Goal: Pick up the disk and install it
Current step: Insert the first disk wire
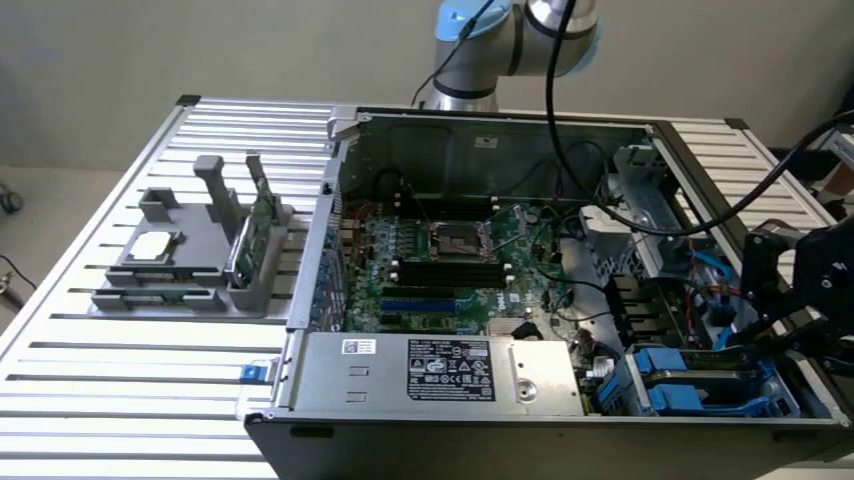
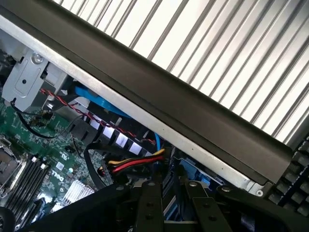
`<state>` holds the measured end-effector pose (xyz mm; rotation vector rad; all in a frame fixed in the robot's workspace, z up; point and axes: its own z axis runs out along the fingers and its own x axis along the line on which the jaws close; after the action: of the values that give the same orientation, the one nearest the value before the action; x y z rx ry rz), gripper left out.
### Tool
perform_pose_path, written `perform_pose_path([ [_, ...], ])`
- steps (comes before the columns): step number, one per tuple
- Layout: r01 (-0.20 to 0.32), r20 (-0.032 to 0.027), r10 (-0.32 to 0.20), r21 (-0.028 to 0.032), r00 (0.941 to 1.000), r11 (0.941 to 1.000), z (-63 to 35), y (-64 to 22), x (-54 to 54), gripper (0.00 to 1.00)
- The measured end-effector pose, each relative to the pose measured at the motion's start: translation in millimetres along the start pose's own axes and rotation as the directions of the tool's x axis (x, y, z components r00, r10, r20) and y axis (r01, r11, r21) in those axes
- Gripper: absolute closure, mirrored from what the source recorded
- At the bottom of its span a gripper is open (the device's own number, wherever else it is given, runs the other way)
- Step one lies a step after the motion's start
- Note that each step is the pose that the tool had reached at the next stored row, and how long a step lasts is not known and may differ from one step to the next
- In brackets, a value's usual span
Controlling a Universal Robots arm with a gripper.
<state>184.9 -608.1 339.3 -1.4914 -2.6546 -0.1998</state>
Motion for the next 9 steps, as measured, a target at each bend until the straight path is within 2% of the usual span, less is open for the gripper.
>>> perform_pose_path([
  [3,-0.01,-0.0109,0.01,-0.0042,0.9999,0.9999,0.0,0.1,0.0,0.75],
  [9,-0.016,-0.0259,0.016,-0.011,0.9995,0.9998,2.3,-0.3,-0.7,0.75],
])
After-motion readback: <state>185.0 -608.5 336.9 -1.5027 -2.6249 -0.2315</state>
